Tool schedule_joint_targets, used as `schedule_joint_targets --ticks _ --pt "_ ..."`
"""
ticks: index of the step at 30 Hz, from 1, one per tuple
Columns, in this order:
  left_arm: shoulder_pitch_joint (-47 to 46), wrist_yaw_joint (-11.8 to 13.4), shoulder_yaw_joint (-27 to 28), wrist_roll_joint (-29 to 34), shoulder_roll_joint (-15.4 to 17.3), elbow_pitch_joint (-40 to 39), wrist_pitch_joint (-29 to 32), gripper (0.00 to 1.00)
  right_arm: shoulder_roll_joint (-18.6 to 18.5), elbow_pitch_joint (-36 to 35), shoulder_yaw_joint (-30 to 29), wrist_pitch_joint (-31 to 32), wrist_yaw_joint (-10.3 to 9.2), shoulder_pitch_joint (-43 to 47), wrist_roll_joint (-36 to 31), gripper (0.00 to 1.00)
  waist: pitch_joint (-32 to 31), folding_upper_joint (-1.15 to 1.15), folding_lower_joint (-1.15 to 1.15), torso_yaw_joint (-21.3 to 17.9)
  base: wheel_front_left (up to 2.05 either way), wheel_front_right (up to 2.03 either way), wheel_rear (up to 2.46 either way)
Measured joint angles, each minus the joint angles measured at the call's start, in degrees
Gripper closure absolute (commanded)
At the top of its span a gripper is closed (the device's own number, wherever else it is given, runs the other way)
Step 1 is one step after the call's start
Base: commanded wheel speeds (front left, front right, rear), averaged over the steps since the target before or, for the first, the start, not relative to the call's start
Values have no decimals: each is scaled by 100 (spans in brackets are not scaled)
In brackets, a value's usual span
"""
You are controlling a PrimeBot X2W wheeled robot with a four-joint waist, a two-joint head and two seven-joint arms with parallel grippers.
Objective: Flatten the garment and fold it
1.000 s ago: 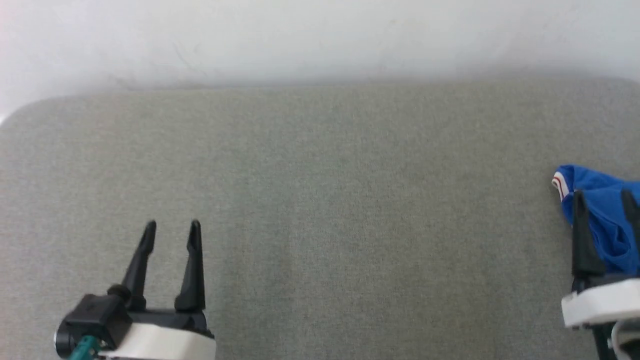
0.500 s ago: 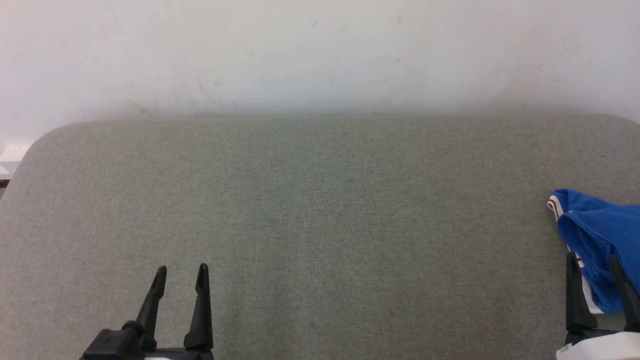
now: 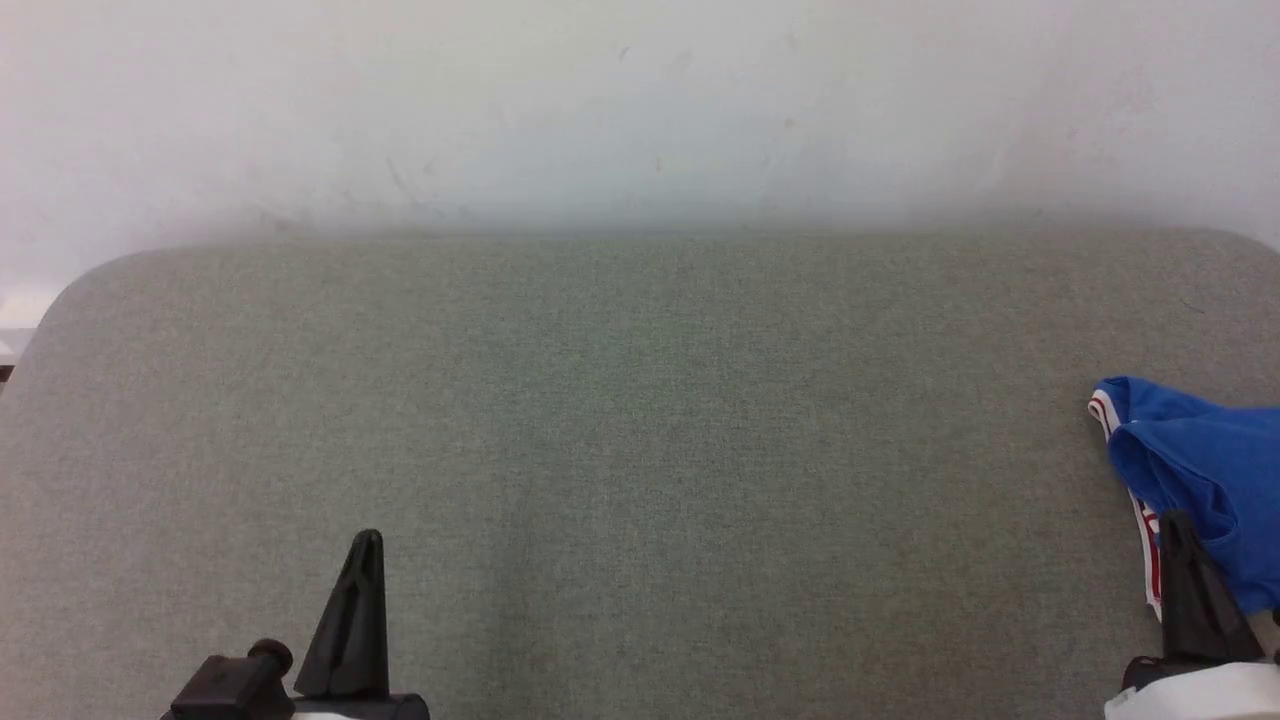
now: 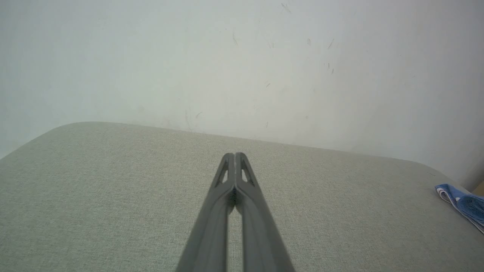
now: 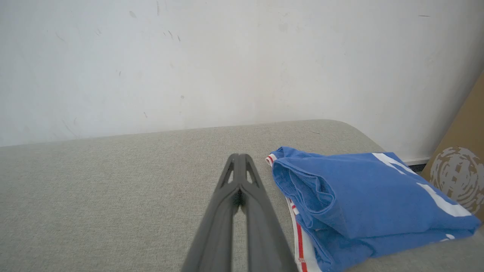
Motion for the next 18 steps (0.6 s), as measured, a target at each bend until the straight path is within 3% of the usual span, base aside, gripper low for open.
schedule_joint_targets --ticks 18 --pt "-94 -157 190 357 -214 158 198 100 0 24 185 118 0 -81 -108 100 -18 0 0 -55 0 0 0"
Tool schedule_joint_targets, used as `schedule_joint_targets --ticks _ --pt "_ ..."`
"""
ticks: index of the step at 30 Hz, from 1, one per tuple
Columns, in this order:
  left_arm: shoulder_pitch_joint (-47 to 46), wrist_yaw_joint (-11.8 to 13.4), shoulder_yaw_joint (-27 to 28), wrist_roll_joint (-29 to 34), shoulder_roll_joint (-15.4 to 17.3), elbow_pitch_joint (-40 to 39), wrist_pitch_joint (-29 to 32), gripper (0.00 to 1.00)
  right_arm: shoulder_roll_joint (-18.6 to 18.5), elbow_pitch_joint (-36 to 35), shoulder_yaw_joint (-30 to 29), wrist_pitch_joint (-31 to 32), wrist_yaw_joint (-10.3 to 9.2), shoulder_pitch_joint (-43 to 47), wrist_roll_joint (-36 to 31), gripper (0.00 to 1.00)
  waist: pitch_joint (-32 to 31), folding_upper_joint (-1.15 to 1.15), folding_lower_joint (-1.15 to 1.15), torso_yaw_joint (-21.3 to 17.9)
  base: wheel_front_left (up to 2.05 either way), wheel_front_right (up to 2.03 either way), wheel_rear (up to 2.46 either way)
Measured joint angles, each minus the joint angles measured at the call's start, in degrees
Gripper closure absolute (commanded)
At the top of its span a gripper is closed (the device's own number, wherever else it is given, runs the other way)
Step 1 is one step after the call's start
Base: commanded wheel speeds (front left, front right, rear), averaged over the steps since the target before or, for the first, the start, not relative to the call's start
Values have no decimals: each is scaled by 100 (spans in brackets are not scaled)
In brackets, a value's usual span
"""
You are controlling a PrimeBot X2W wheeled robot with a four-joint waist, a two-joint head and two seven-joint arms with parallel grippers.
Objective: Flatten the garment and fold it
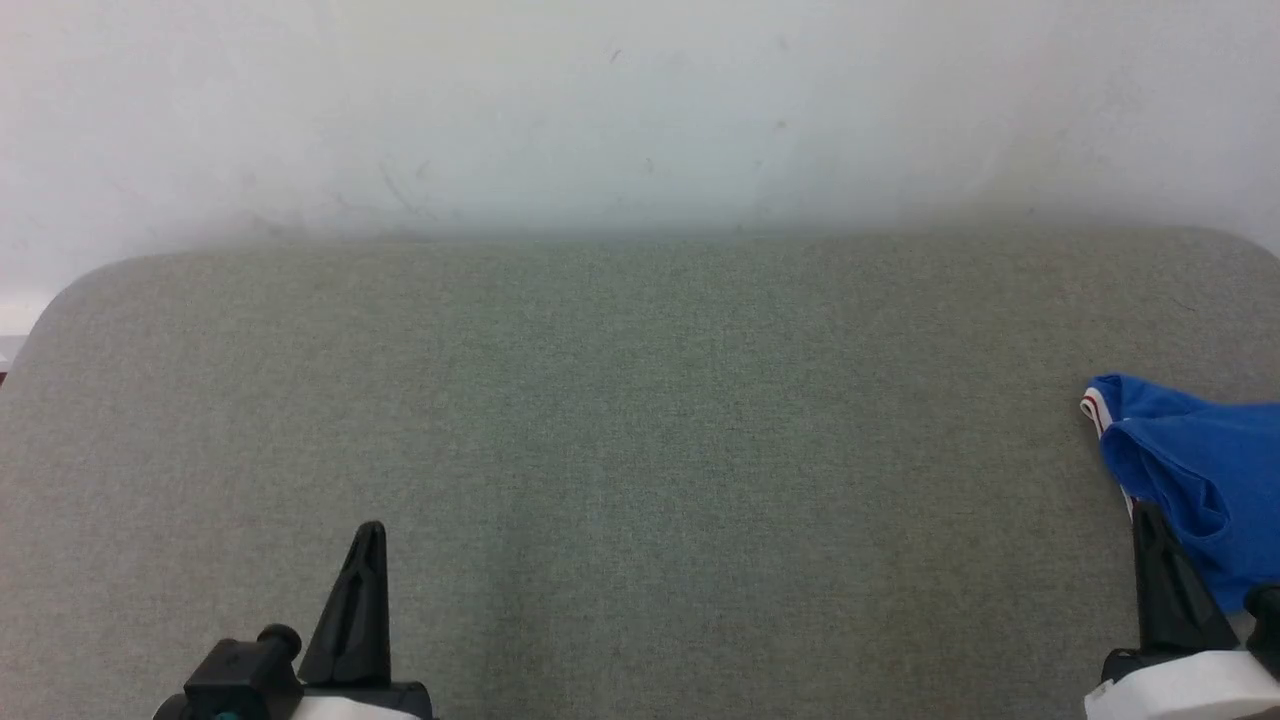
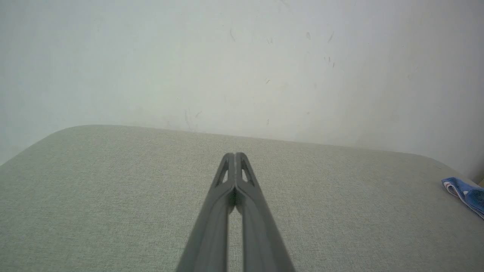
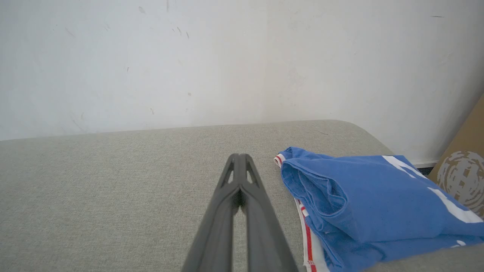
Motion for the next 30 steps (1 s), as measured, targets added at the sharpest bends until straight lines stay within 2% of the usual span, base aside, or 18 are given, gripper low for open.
schedule_joint_targets --ticks 30 --pt "-302 -269 335 565 -328 270 318 100 0 47 311 210 0 -216 -199 100 -31 0 0 -91 0 0 0"
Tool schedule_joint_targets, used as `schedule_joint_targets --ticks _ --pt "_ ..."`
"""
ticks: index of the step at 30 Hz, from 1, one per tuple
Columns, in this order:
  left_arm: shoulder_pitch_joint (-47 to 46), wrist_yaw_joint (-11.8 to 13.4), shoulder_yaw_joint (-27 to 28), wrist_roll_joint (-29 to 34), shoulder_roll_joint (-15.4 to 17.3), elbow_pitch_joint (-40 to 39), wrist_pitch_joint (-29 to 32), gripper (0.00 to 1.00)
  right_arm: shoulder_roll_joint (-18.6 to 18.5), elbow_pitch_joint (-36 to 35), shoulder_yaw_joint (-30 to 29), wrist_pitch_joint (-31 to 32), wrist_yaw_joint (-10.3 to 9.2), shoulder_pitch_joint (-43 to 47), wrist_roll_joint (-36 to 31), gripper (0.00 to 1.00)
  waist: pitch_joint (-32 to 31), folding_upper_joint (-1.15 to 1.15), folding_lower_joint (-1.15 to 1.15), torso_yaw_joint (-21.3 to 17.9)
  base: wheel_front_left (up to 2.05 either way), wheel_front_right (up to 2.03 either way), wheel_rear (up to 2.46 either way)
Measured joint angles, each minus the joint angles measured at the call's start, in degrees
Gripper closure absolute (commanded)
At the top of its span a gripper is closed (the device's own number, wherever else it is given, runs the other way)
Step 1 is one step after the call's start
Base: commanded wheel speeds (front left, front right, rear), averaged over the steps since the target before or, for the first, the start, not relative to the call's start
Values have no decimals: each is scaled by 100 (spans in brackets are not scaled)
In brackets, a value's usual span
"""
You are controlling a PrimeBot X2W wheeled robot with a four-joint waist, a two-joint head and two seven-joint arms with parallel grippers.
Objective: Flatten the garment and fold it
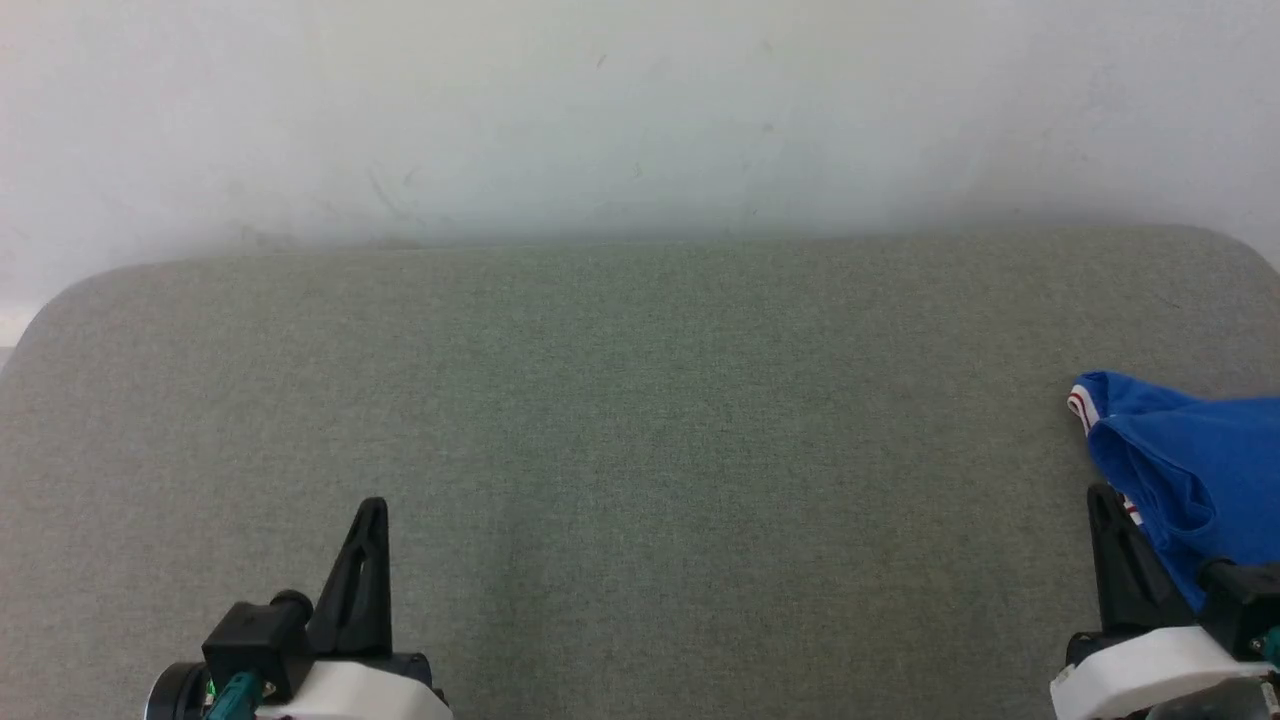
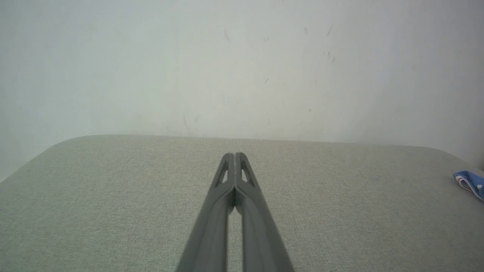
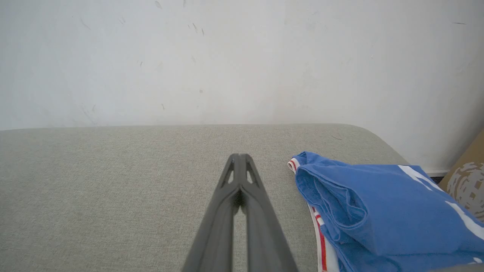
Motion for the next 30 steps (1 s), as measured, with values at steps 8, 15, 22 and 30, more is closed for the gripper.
schedule_joint_targets --ticks 8,15,22,30 --pt "-70 -83 87 185 -86 65 101 100 1 11 75 53 0 -102 -51 100 -8 0 0 -24 0 0 0" --pt "-135 -167 163 298 -167 125 177 100 1 19 144 123 0 -122 -102 100 -15 0 0 -45 0 0 0" --pt "-182 -226 240 464 -249 193 252 100 1 27 229 146 0 -211 -154 100 -22 0 0 -66 0 0 0" --pt "-270 -285 328 609 -339 261 350 100 1 42 297 202 0 -247 -207 100 -30 0 0 -90 0 0 0"
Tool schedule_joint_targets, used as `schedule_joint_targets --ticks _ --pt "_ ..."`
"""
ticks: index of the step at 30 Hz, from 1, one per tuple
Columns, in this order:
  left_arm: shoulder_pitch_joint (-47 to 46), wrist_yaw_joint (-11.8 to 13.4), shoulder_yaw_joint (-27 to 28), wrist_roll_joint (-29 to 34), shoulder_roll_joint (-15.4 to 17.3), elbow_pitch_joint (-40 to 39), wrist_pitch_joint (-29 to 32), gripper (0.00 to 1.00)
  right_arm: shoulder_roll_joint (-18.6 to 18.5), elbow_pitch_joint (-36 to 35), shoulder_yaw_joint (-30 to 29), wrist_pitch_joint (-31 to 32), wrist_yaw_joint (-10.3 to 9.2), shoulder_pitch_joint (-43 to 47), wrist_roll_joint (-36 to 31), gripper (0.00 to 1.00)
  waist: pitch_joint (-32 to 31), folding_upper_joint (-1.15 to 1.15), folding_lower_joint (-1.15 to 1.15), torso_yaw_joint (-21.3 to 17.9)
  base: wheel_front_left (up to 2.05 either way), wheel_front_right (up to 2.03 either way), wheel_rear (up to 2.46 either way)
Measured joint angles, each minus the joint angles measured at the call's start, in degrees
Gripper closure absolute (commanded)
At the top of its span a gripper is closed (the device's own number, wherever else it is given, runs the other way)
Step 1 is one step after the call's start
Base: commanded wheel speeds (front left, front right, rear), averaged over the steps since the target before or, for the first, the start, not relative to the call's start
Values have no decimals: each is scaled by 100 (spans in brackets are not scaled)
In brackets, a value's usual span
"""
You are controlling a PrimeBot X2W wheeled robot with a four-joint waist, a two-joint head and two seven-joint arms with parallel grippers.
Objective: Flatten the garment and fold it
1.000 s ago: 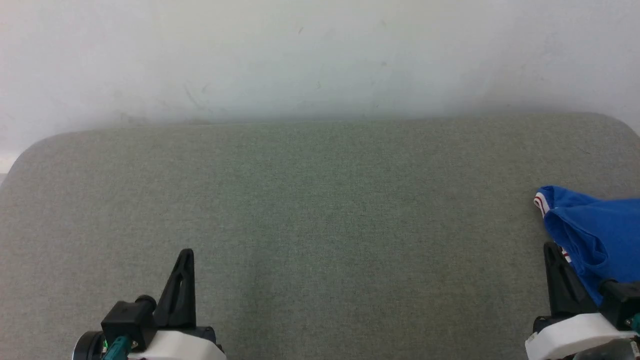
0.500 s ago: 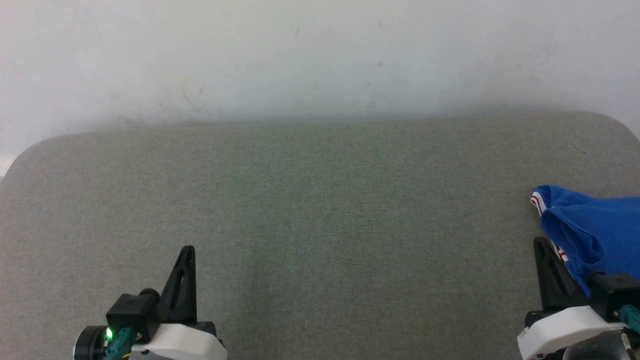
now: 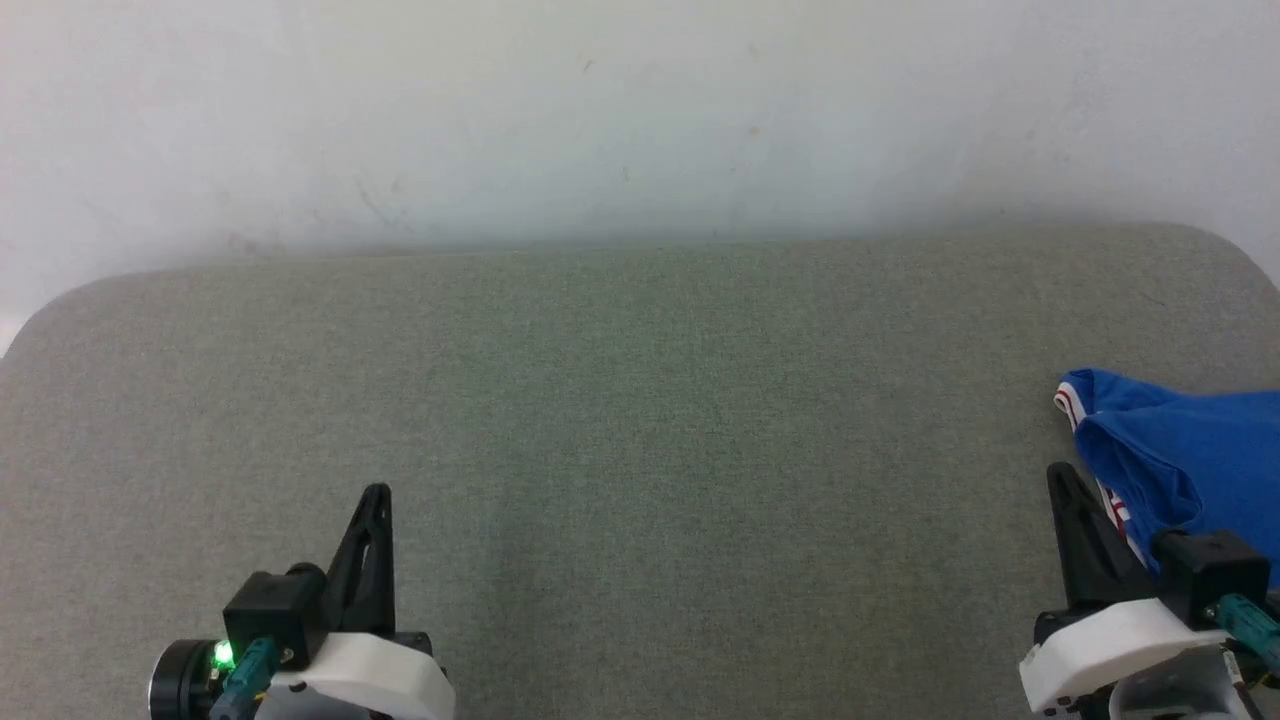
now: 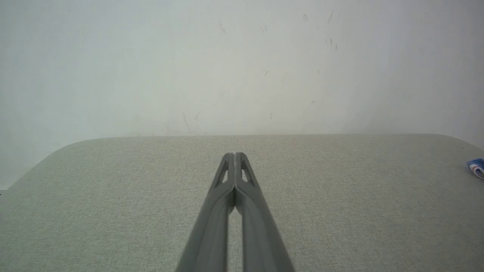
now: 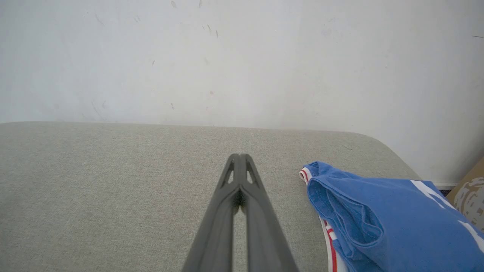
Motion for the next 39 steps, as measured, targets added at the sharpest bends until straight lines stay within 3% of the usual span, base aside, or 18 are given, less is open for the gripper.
schedule_joint_targets --ticks 39 --pt "-363 -356 430 764 -447 343 438 100 2 60 403 296 0 -319 -257 100 -40 -1 0 -118 0 0 0"
